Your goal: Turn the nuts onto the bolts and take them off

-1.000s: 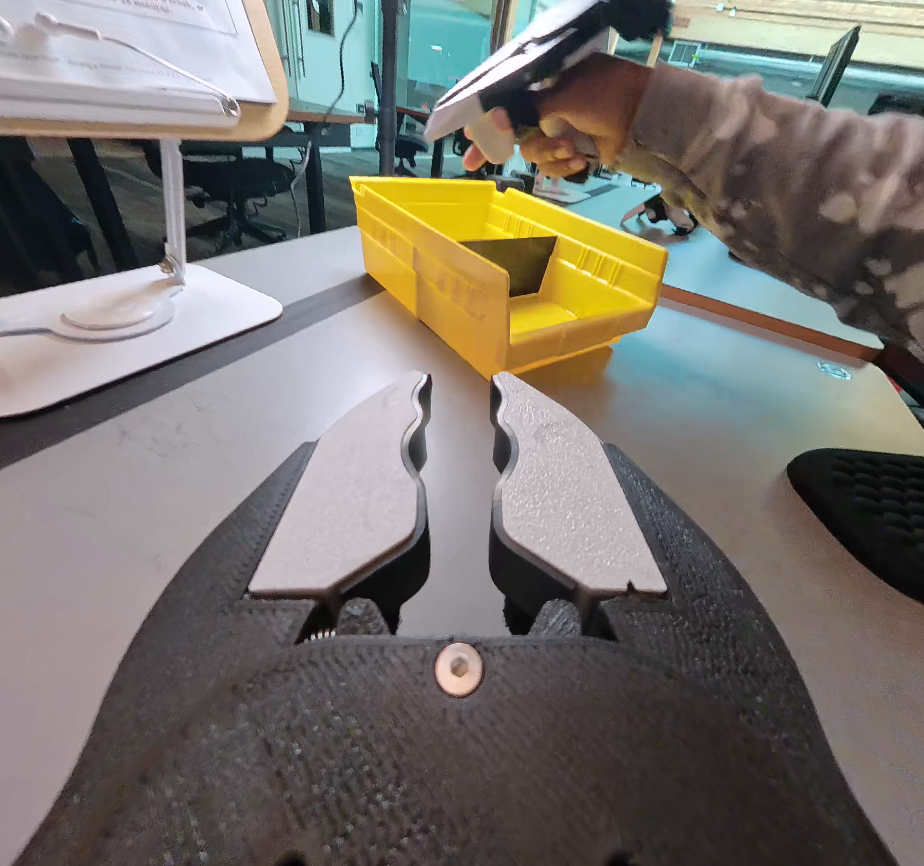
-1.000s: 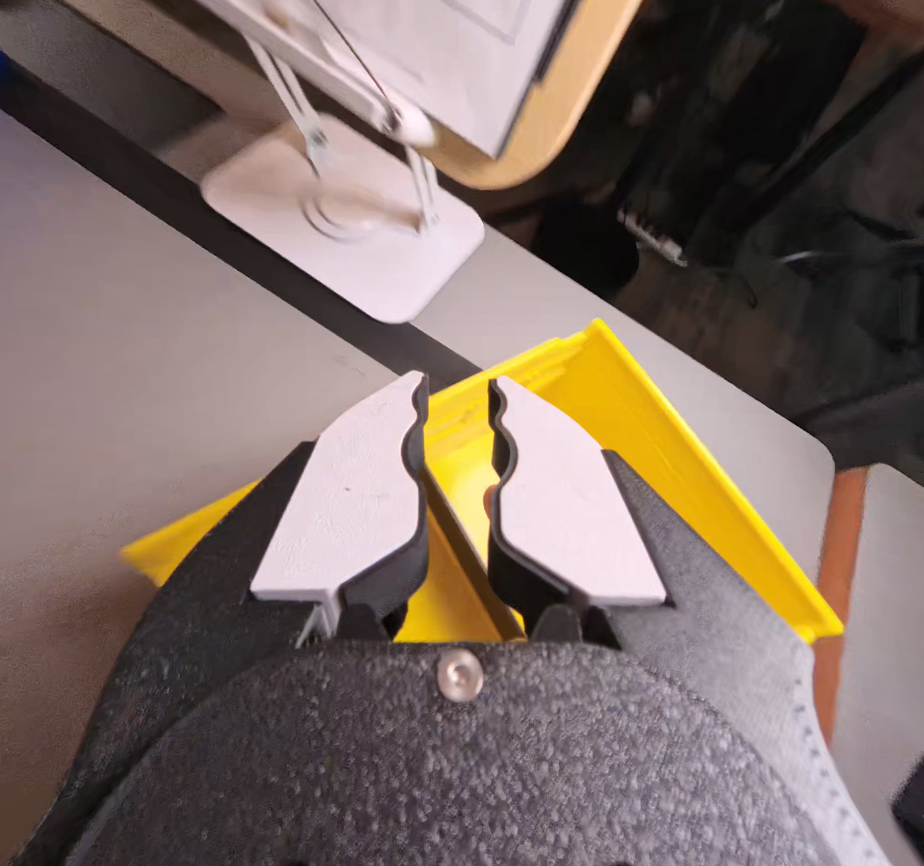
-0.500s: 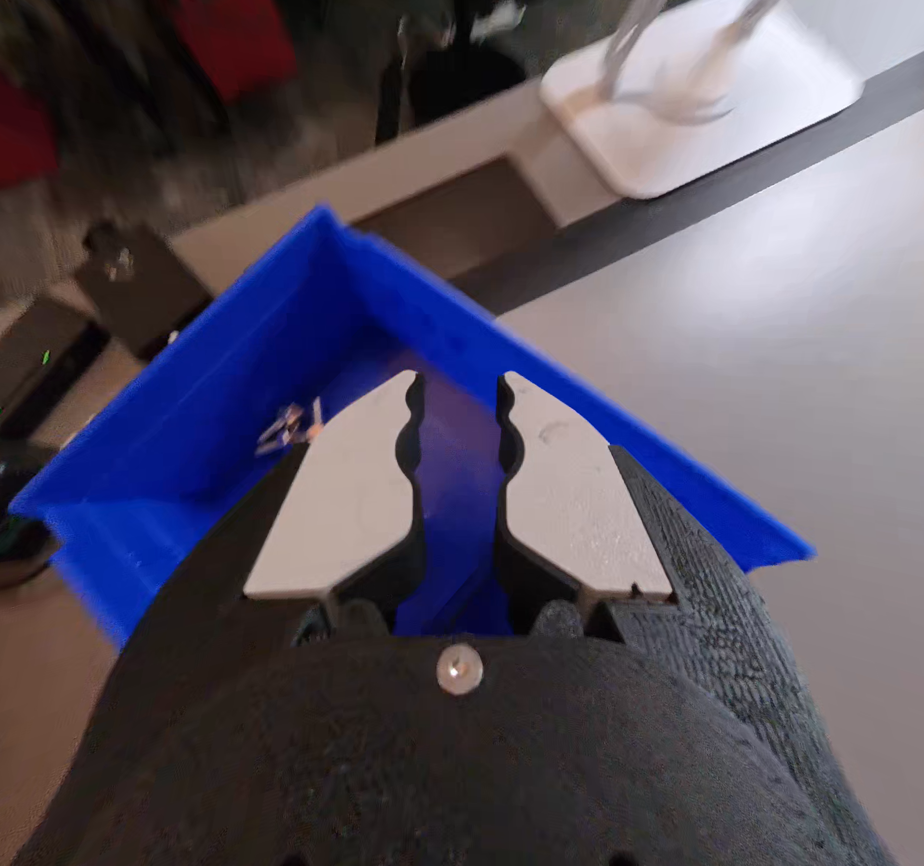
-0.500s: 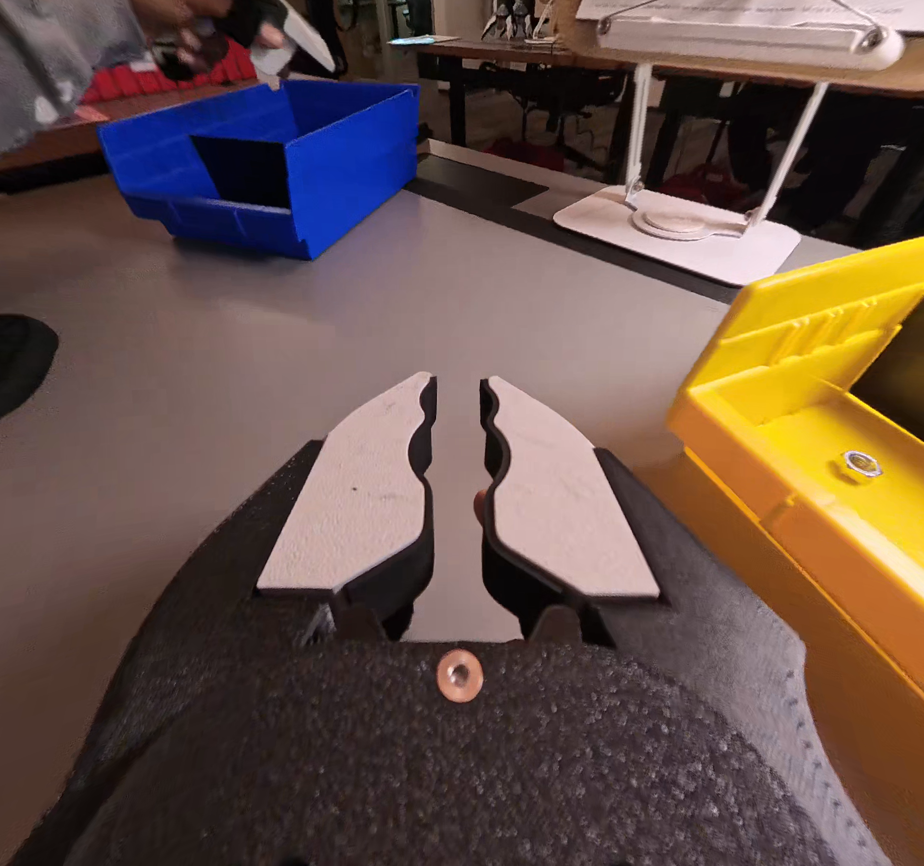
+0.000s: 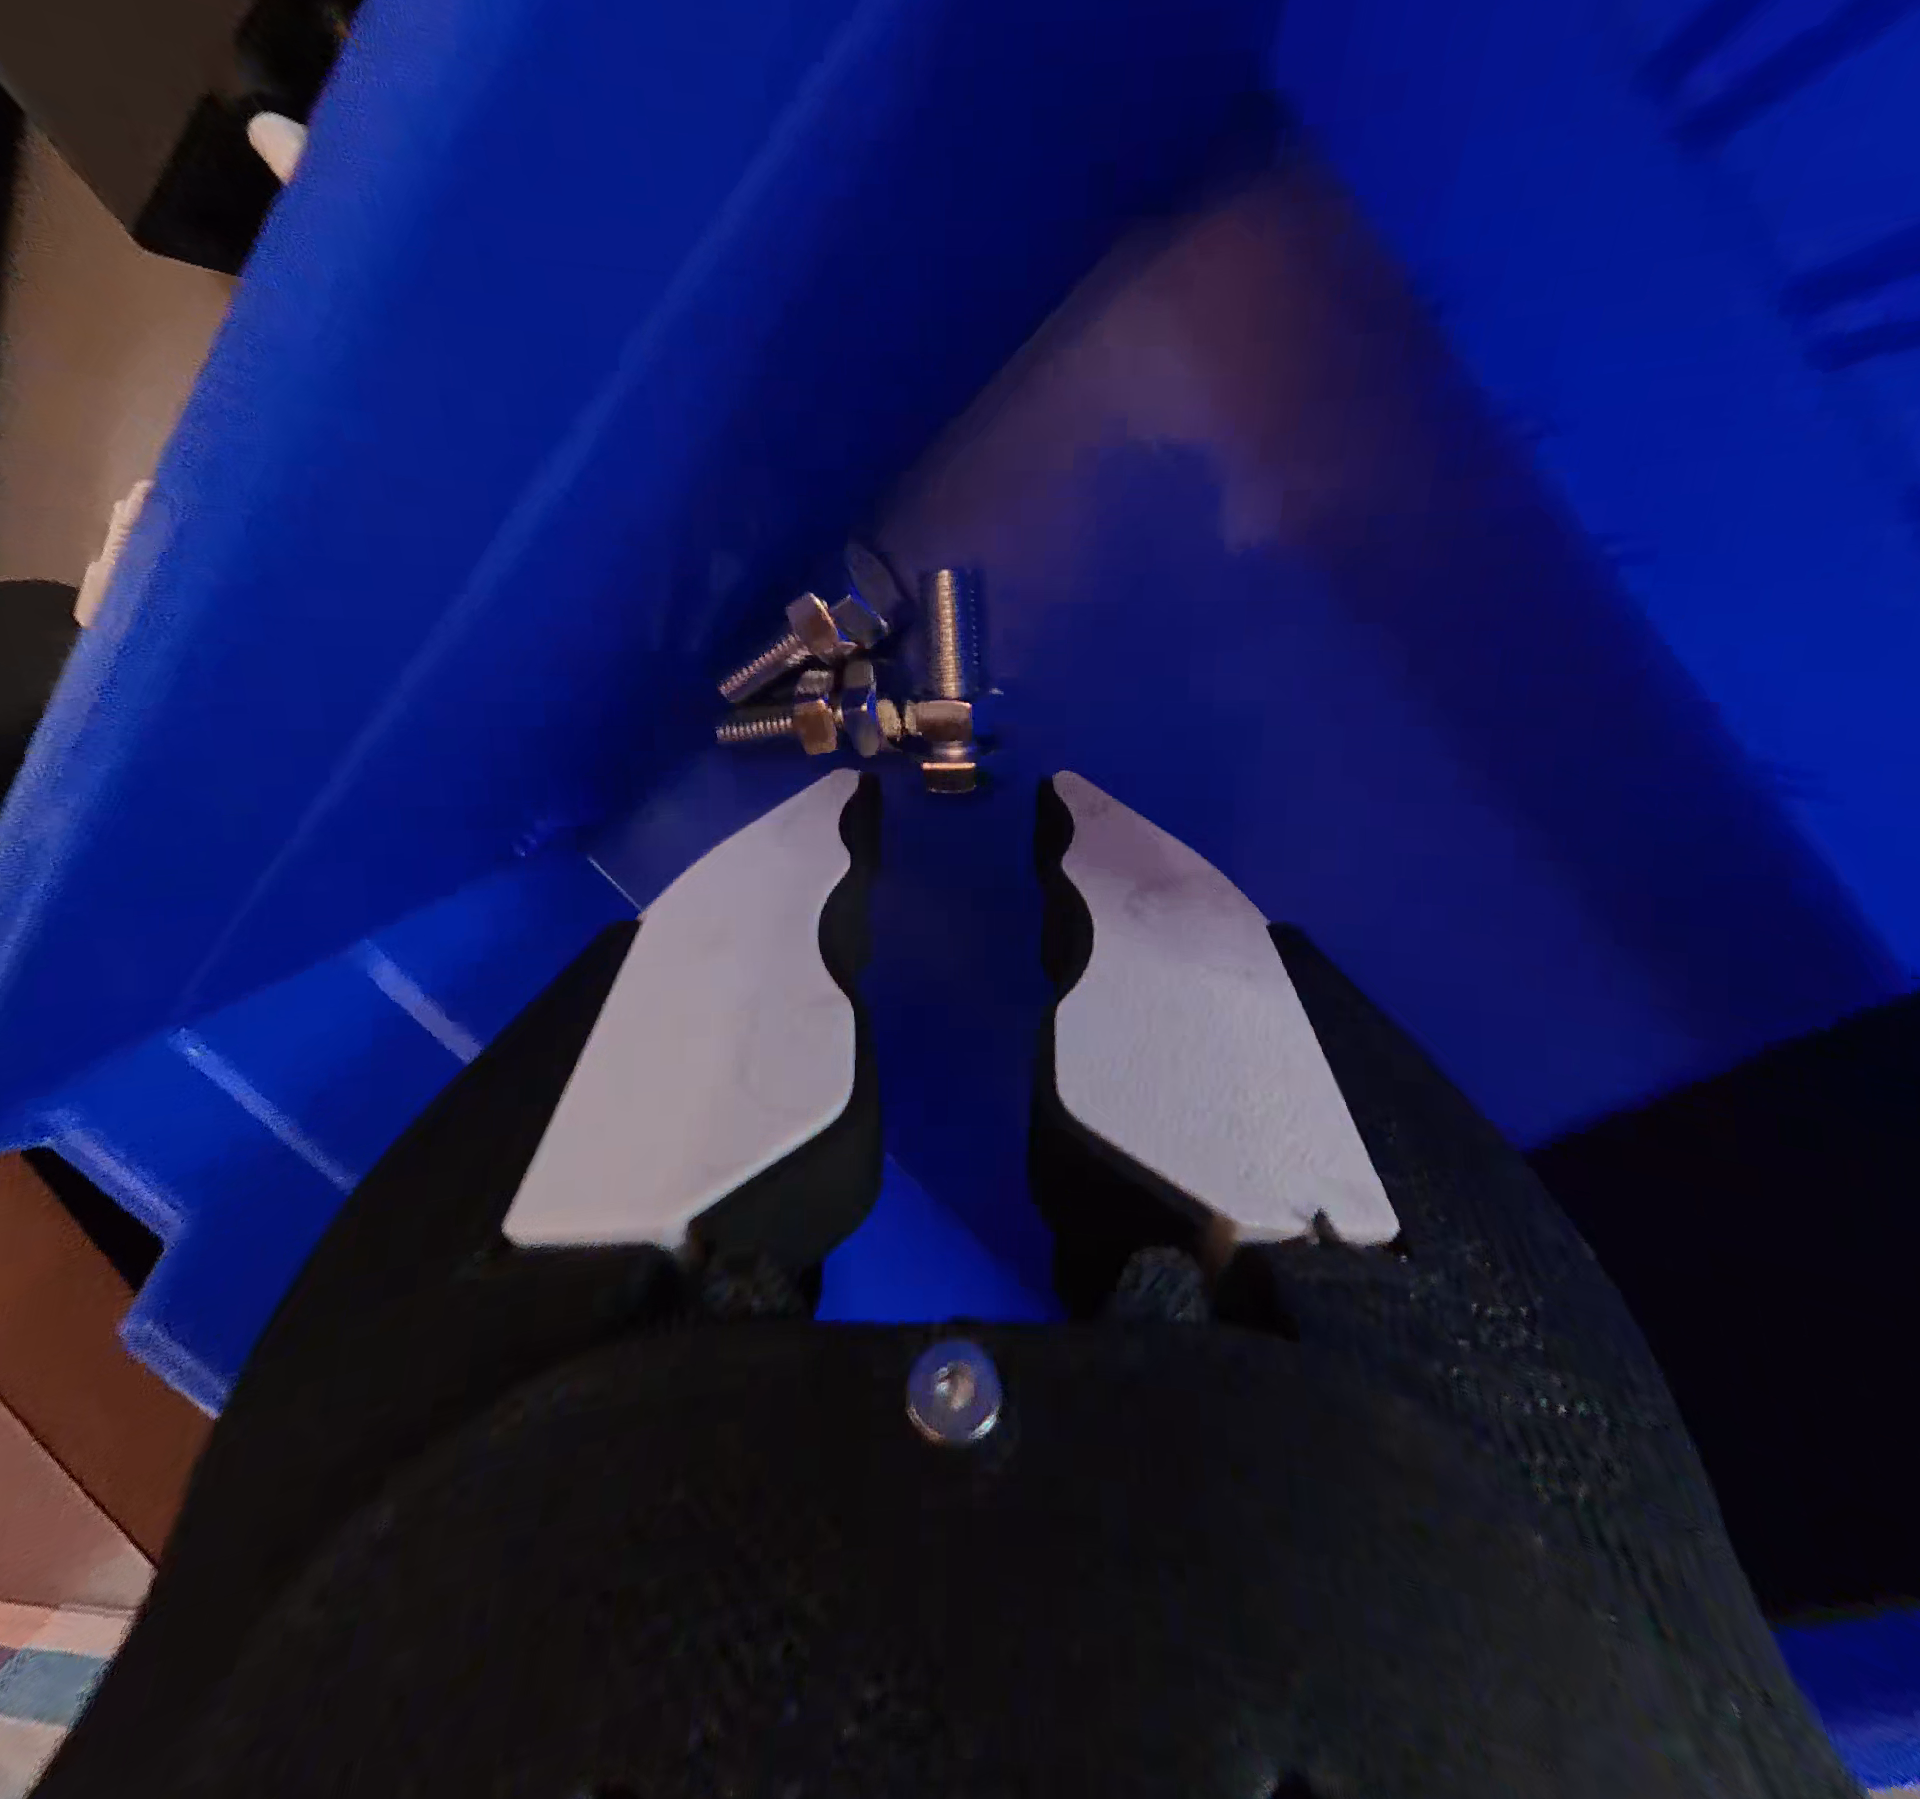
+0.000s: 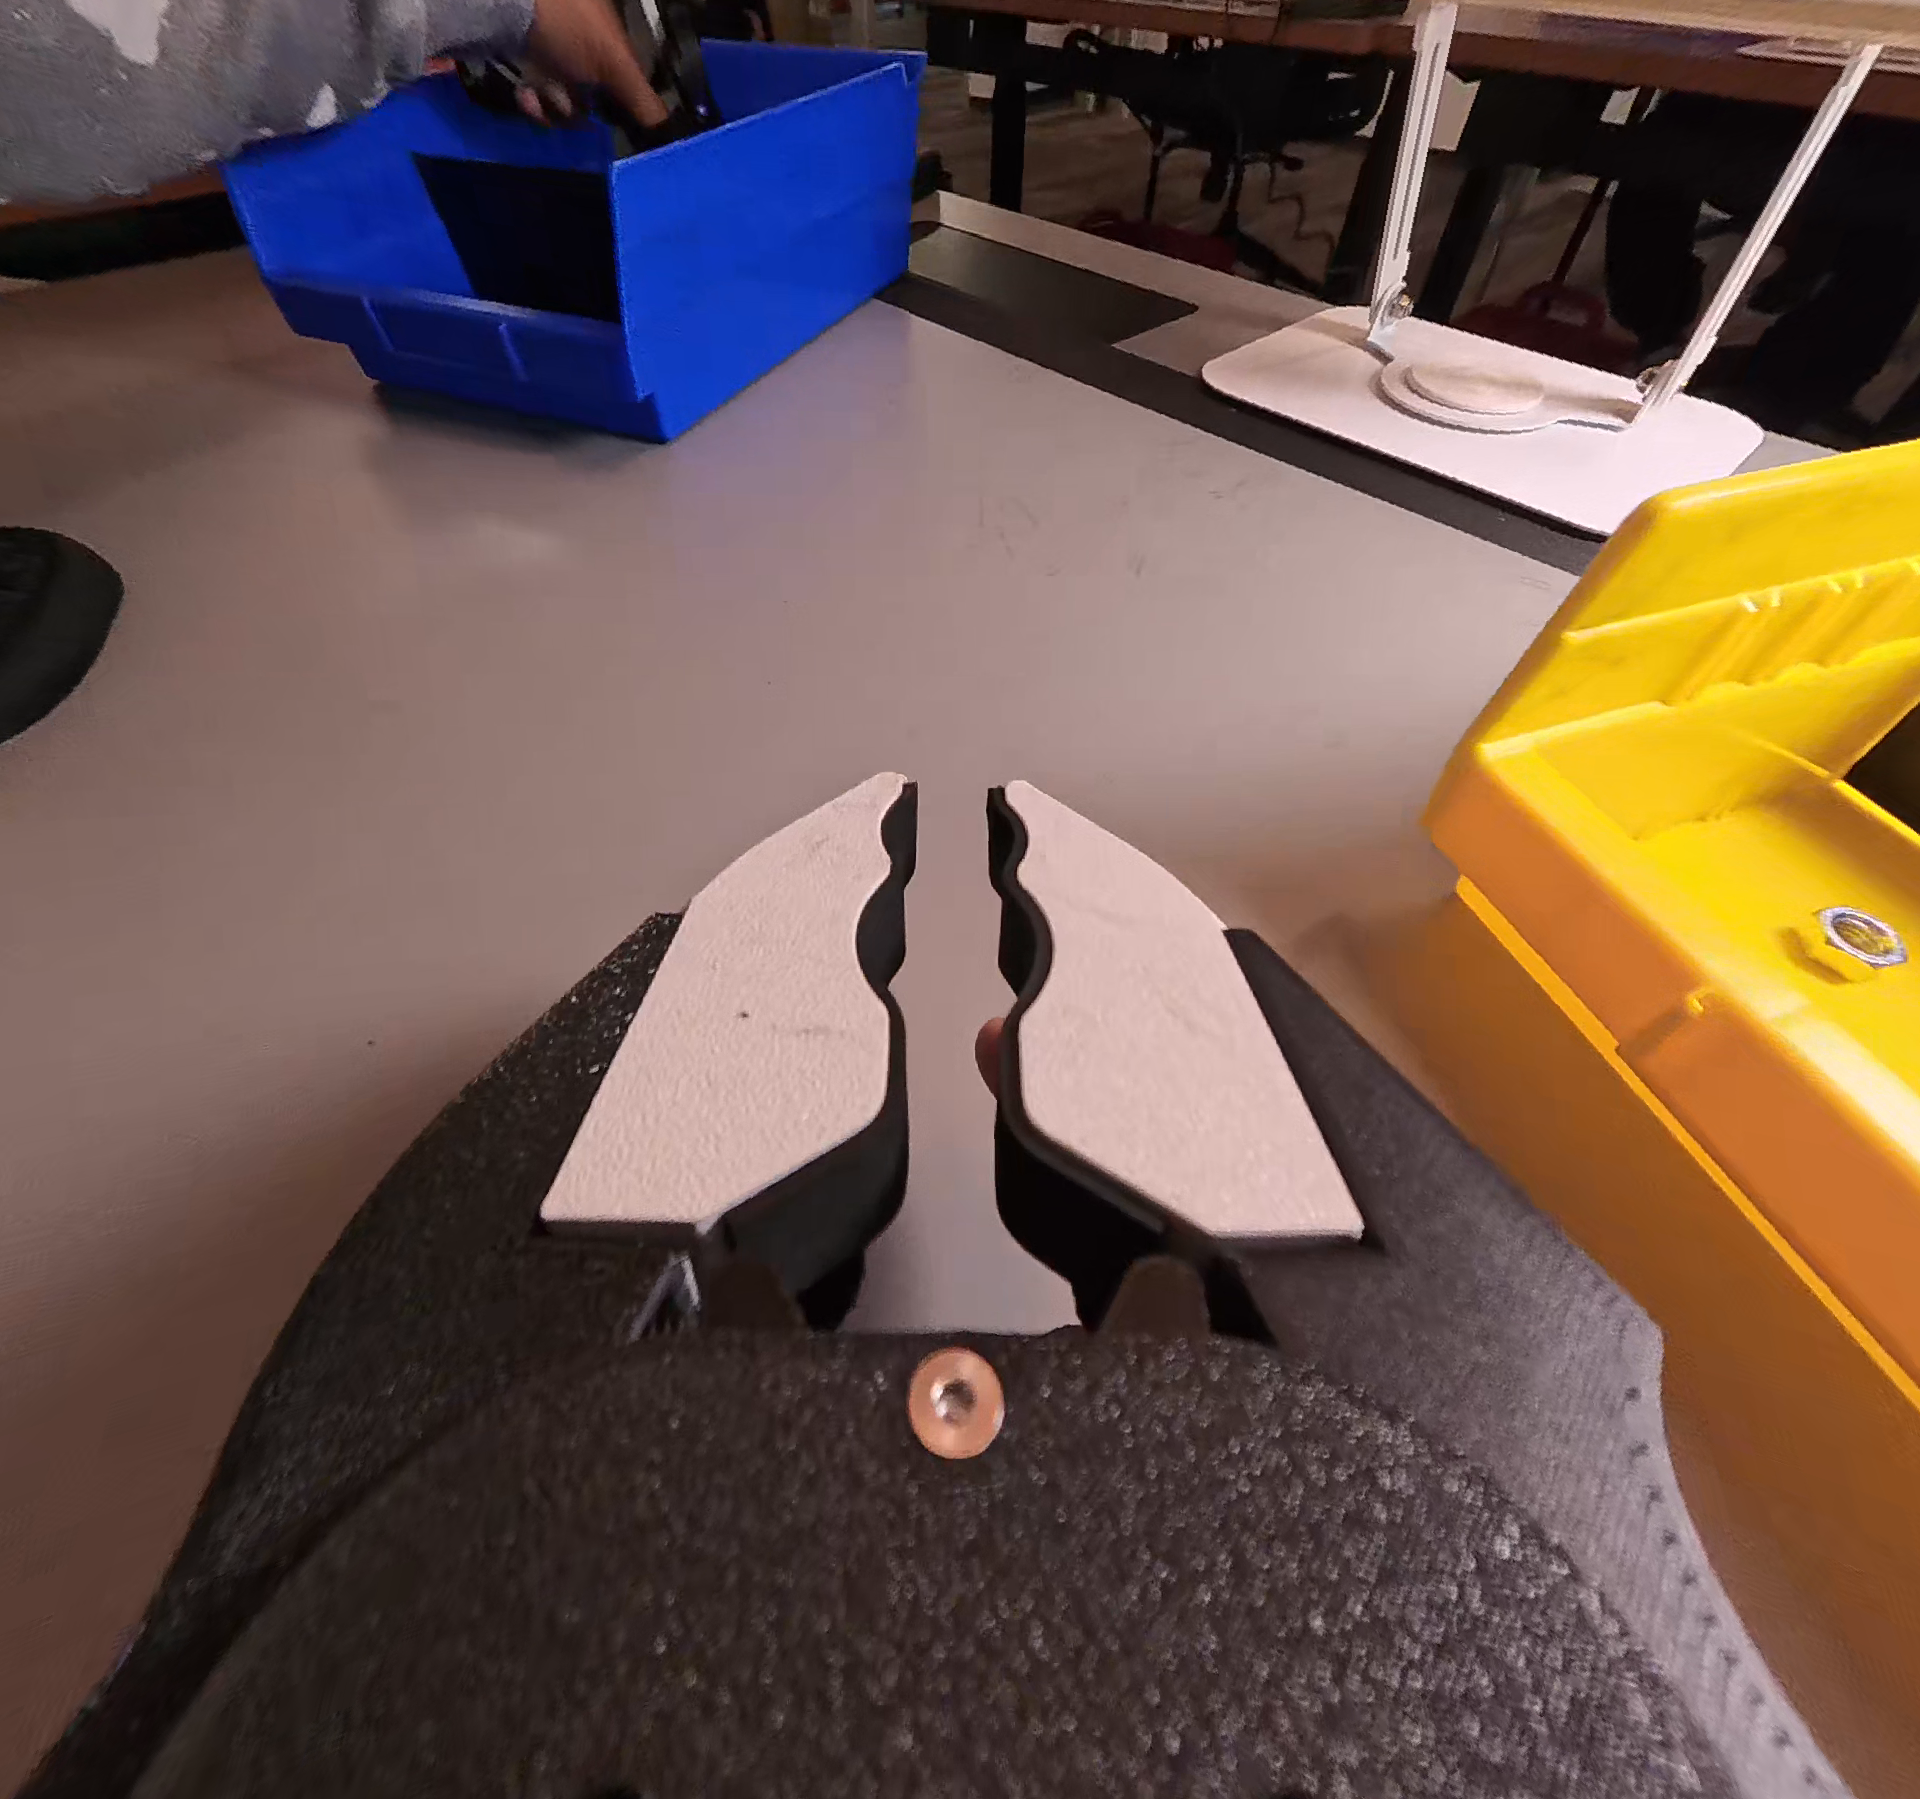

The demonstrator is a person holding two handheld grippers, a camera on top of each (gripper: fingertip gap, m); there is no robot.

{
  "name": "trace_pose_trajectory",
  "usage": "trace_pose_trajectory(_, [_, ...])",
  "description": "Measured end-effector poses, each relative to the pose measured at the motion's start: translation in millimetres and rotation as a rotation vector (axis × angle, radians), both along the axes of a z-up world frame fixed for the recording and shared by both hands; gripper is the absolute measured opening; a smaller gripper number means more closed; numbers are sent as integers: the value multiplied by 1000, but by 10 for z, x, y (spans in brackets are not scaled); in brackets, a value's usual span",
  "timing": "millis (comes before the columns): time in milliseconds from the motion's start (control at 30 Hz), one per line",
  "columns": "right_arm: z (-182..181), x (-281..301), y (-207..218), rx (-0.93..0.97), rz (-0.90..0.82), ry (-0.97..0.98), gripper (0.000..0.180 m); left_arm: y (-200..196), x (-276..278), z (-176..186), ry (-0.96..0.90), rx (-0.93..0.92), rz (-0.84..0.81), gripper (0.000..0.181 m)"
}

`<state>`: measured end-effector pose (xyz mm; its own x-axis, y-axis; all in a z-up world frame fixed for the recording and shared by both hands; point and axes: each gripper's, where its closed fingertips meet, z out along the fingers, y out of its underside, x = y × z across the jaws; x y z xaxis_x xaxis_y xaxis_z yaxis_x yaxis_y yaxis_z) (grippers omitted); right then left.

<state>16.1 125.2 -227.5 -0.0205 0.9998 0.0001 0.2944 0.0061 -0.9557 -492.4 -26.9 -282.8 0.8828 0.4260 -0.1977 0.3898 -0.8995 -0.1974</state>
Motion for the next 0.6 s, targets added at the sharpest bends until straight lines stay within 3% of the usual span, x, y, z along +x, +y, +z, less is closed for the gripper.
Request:
trace_pose_trajectory(433, [-21,3,-2,41,6,-12,11,8,-26,-95,14,-8,-58,22])
trace_pose_trajectory(600, [-14,9,59,6,-22,-6,10,51,44,-102,-65,36,-65,28])
